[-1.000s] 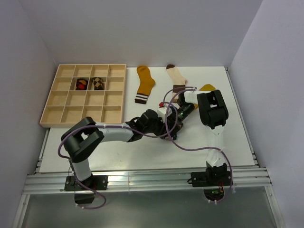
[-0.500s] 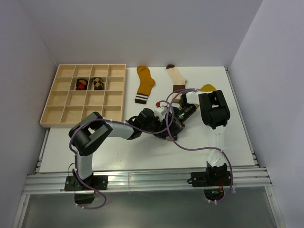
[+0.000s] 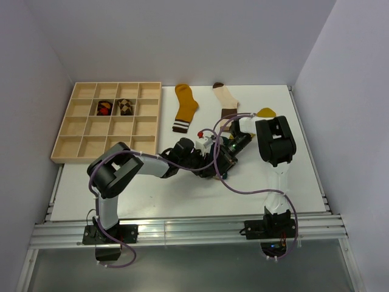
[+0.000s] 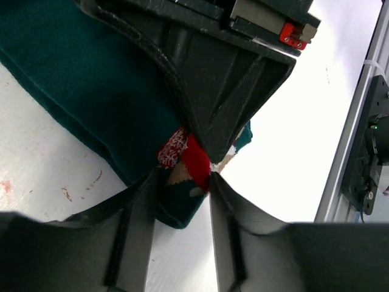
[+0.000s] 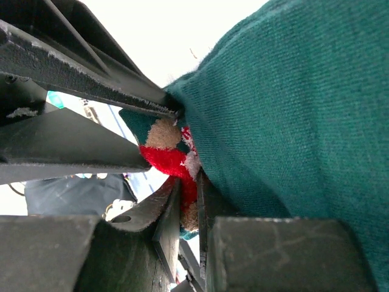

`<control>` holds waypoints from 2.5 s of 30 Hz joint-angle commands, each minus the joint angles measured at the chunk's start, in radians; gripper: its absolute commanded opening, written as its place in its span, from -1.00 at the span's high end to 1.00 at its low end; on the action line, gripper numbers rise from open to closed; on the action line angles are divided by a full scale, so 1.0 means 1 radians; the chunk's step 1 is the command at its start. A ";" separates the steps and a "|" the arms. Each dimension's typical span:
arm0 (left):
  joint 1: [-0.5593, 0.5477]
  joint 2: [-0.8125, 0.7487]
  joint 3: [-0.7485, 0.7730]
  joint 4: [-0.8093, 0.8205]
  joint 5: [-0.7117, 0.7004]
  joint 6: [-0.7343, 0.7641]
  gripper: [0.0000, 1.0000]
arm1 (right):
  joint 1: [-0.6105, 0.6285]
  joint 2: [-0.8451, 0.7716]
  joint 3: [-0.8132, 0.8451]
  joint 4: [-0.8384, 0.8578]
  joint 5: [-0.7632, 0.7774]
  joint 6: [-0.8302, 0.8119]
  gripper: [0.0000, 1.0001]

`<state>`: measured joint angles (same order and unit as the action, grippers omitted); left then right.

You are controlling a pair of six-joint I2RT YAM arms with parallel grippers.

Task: Roll the socks
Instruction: Roll the sock at the center of the board.

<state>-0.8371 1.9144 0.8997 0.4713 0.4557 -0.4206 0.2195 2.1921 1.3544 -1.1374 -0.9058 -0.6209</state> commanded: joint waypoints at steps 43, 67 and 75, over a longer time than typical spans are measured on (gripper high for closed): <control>0.141 0.118 0.225 -0.832 0.232 -0.471 0.99 | 0.458 -1.218 -0.937 1.048 0.541 -0.238 -0.39; 0.162 0.118 0.231 -0.791 0.268 -0.548 0.62 | 0.707 -0.946 -0.925 1.222 0.757 -0.224 0.65; 0.162 -0.146 -0.075 -0.338 0.131 -0.803 0.34 | 0.463 -0.760 -0.605 0.653 0.325 -0.250 0.66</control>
<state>-0.6739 1.8591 0.9123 -0.0761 0.6998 -1.1072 0.7521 1.3350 0.6285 -0.2375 -0.3939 -0.8509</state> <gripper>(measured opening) 0.318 0.236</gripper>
